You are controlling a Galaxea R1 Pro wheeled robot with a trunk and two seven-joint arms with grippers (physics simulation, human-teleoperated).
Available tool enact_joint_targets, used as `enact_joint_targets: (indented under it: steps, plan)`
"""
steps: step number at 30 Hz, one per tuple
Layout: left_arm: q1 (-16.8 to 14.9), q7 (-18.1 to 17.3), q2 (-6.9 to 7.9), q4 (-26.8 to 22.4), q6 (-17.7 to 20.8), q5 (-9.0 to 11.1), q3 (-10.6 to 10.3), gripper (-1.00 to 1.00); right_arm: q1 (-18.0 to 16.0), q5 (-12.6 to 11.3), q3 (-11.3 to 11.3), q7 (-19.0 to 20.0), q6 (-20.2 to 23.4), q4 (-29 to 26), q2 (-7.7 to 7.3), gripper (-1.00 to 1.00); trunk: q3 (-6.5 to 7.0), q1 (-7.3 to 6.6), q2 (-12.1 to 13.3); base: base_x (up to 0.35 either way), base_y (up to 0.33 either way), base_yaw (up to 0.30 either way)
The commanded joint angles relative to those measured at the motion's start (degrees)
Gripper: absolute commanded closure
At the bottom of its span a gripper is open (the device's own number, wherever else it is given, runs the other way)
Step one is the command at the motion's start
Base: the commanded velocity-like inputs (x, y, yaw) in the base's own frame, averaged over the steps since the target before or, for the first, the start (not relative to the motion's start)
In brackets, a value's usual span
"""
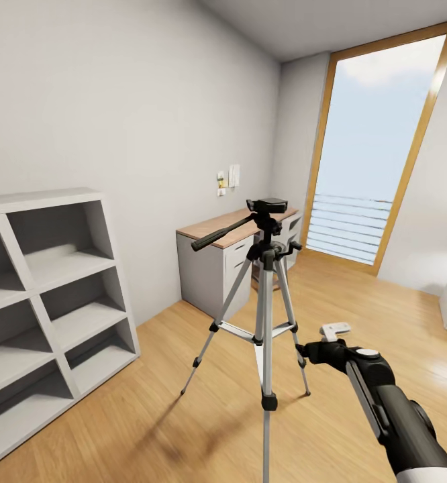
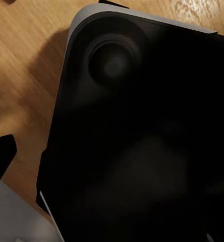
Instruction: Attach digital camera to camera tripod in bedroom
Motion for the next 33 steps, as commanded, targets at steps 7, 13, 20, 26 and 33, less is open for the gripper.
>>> enact_joint_targets:
  steps: [7,13,20,26,33]
  plan:
    - [0.01,0.02,-0.01,-0.06,-0.08,0.08,0.28,-1.0,0.65,0.24,1.1,2.53,-0.03,0.3,0.18,-1.0,-0.05,0.0,-0.03,0.0,0.0,0.0]
    - [0.01,0.02,-0.01,-0.06,-0.08,0.08,0.28,-1.0,0.82,0.44,3.78,10.74,-0.27,1.86,0.9,-1.0,-0.05,0.0,-0.03,0.0,0.0,0.0]
    - [0.01,0.02,-0.01,-0.06,-0.08,0.08,0.28,-1.0,0.85,0.64,4.27,13.23,-0.36,3.78,1.49,-1.0,-0.05,0.0,-0.03,0.0,0.0,0.0]
    - [0.01,0.02,-0.01,-0.06,-0.08,0.08,0.28,-1.0,0.84,0.47,4.24,13.47,-0.31,3.68,1.48,-1.0,-0.05,0.0,-0.03,0.0,0.0,0.0]
    - [0.02,0.02,-0.01,-0.06,-0.08,0.08,0.28,-1.0,0.81,0.49,4.05,13.52,-0.28,3.53,1.27,-1.0,-0.05,0.0,-0.03,0.0,0.0,0.0]
